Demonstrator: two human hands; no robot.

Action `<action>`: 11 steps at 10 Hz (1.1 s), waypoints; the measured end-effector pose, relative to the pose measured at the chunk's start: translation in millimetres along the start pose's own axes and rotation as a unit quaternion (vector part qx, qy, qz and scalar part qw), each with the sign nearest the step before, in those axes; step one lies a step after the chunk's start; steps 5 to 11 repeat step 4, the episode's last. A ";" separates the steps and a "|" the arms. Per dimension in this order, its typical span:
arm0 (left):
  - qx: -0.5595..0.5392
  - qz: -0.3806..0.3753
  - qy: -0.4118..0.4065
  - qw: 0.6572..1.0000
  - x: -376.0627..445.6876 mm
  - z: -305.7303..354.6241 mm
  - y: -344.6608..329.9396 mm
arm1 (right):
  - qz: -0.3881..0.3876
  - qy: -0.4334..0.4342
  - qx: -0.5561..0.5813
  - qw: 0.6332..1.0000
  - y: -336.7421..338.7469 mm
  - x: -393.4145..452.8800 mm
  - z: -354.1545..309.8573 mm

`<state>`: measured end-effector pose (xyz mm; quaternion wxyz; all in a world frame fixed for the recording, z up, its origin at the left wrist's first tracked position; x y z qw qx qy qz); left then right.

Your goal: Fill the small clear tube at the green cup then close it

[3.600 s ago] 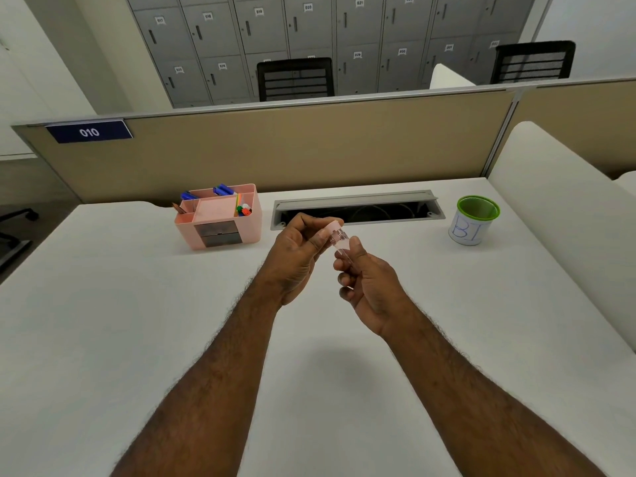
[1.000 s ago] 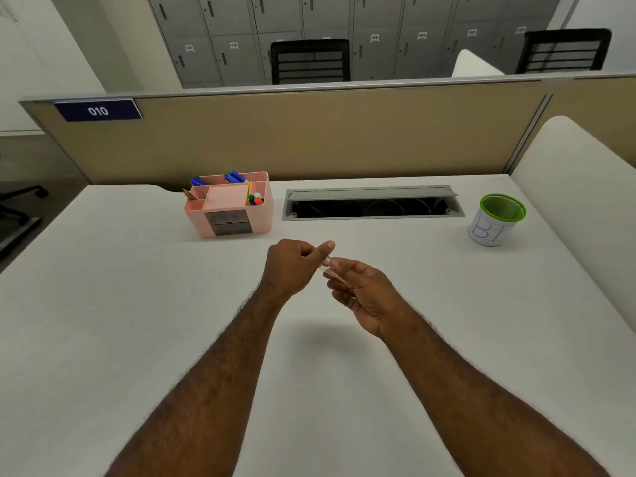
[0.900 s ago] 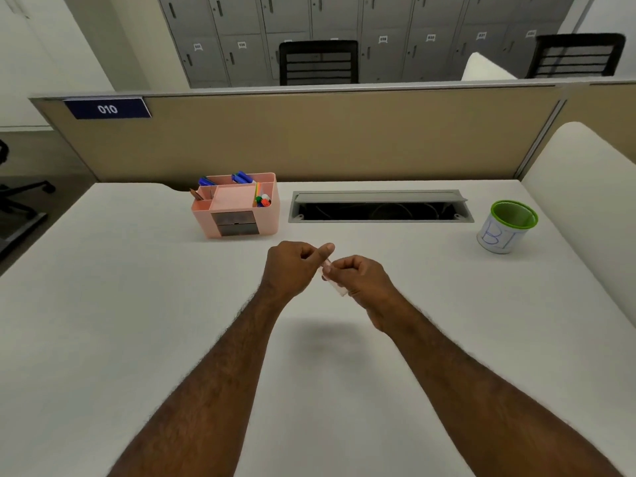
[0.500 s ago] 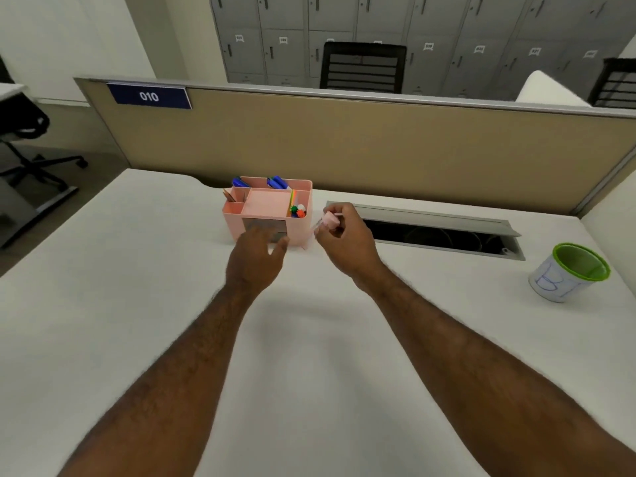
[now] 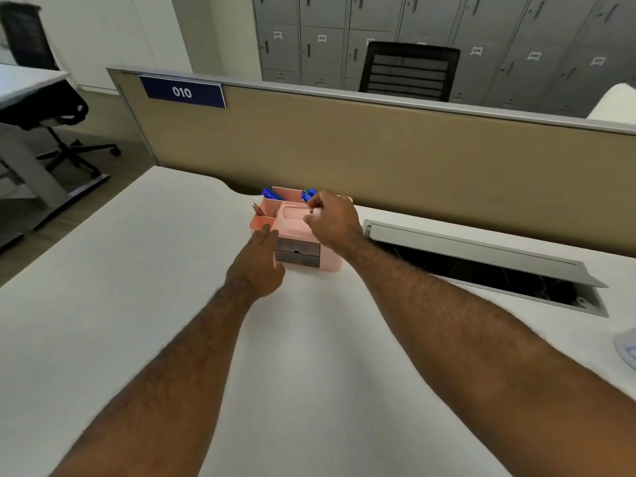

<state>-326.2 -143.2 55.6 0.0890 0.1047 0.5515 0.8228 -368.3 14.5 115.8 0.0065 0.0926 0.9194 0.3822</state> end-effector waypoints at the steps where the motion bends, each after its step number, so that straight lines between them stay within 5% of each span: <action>1: -0.004 0.030 -0.005 1.000 -0.4 -4.7 -7.1 | -0.031 0.018 -0.081 0.996 -13.6 12.8 5.6; 4: -0.008 0.059 0.001 0.998 -0.5 -10.1 -14.4 | -0.032 0.026 -0.165 0.985 -25.8 20.9 15.5; 11: -0.008 0.059 0.001 0.998 -0.5 -10.1 -14.4 | -0.032 0.026 -0.165 0.985 -25.8 20.9 15.5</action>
Point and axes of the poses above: each hand's wrist, its own x-axis towards the middle knuckle, its own y-axis out of the back of the hand, z = x × y, the point moved 5 cm from there along x, towards the middle knuckle, and after that the axes turned 10 degrees about -y, right-handed, at the moved point
